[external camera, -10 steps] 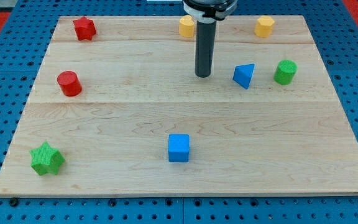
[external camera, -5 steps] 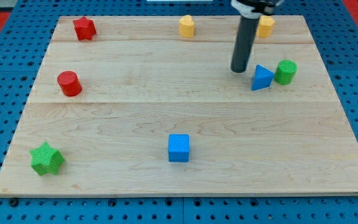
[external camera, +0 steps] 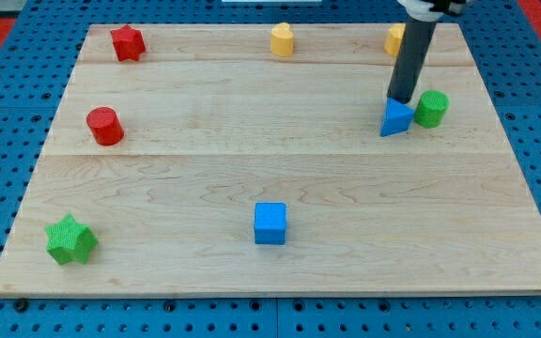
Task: Push the triangle to the bottom right corner
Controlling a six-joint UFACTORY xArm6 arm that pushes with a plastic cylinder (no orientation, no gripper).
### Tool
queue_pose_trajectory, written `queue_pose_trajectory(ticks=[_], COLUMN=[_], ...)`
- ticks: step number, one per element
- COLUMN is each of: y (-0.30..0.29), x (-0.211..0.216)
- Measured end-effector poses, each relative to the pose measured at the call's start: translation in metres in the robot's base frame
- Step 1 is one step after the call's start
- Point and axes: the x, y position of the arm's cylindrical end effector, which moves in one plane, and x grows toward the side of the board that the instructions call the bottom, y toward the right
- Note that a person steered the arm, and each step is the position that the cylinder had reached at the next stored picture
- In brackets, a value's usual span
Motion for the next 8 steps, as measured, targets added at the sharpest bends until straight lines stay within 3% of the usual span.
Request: queue_pose_trajectory(ticks=[2,4,5,7,8], y=[-0.022,-0.107,-0.108,-0.024,-0.003], x=[0.049,0.078,0.087,0.092,0.117])
